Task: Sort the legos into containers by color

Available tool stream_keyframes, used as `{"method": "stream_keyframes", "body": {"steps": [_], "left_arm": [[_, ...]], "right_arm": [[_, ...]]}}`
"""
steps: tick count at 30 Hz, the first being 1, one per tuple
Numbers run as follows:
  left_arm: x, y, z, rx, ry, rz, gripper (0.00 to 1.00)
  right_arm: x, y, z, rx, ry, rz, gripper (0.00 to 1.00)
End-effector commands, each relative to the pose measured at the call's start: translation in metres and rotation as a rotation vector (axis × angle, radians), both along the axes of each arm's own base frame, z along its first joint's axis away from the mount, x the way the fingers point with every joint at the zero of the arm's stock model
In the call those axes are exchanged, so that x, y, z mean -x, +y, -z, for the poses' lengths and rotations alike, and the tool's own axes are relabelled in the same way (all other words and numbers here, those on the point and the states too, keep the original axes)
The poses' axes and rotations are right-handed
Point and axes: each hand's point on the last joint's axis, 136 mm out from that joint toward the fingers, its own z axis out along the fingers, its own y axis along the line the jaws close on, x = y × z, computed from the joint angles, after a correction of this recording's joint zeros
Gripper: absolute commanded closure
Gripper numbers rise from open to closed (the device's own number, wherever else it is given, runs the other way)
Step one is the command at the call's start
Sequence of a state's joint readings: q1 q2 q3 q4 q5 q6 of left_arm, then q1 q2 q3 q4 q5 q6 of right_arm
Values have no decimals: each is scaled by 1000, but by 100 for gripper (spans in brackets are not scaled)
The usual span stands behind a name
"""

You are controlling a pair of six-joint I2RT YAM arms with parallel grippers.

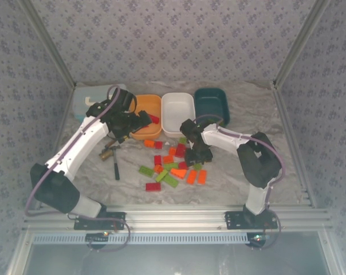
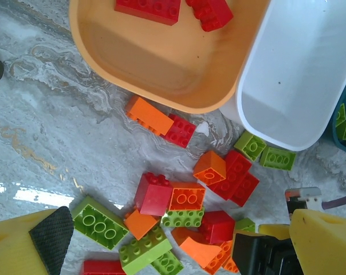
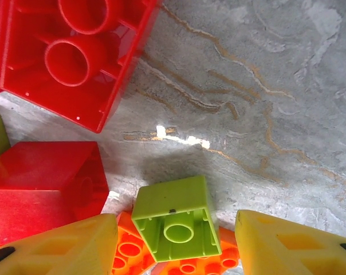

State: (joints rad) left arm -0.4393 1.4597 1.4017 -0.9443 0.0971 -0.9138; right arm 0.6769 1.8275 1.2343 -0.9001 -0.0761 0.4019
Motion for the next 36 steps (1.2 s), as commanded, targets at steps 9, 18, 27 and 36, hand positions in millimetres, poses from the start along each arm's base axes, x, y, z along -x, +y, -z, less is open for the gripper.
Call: {"method": "stream_keyframes", "body": {"steps": [9, 18, 27, 36], "left_arm": [[3, 1, -11, 26, -25, -2, 1], [5, 1, -11, 20, -34, 16, 2], [17, -8, -5, 21, -93, 152, 3], [43, -17, 20, 11, -84, 304, 4]], "right_arm": [[11, -6, 16, 59, 45, -26, 47], [-1, -5, 0, 64, -3, -10, 58], [-49, -23, -96, -19, -147, 148, 58], [-170, -64, -107, 12, -225, 355, 58]]}}
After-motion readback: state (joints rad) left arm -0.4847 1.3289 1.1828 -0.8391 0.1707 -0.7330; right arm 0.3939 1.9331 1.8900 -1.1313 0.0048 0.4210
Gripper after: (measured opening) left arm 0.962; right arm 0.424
